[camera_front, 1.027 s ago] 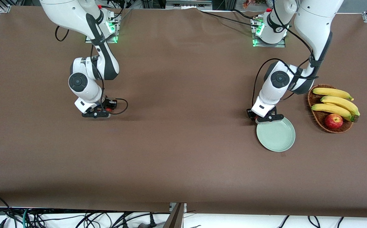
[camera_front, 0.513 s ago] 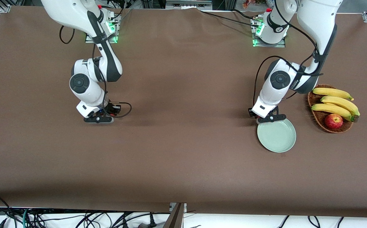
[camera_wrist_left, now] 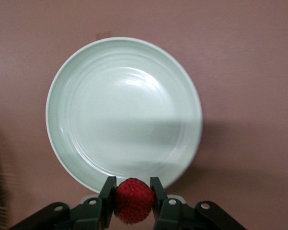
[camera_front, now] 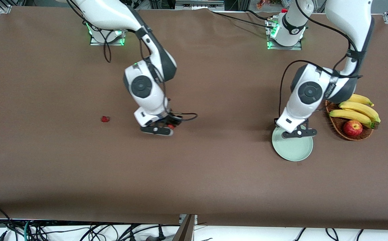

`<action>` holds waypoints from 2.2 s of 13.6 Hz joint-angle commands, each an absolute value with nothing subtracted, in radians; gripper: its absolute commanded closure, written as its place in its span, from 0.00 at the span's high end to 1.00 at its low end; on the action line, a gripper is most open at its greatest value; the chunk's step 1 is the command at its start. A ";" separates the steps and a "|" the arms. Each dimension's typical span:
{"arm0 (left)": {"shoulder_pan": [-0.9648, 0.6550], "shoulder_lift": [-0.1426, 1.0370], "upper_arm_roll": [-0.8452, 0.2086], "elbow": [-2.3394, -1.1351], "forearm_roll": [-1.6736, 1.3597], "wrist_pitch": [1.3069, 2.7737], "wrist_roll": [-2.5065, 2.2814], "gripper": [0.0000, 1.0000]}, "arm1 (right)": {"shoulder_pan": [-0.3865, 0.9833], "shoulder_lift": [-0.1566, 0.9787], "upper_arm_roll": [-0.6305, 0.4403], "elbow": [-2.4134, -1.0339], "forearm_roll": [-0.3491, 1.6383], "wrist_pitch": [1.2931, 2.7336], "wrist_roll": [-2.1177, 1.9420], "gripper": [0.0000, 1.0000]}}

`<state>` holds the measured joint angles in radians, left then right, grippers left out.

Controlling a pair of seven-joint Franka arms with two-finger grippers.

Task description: Collect all strawberries into plate

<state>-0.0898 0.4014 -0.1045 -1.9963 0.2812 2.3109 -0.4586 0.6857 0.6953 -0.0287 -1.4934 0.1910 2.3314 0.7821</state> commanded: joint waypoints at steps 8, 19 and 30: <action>-0.023 0.512 -0.115 -1.941 0.318 2.373 -0.410 1.00 | 0.871 0.902 -0.024 -1.281 0.123 2.427 1.178 0.78; -0.066 0.442 -0.288 -1.832 0.072 2.072 -0.544 1.00 | 0.727 0.560 -0.319 -1.645 0.130 2.072 0.351 0.81; -0.294 0.580 -0.293 -1.905 0.092 2.275 -0.923 1.00 | 0.644 0.425 -0.492 -2.169 0.290 2.453 -0.188 0.80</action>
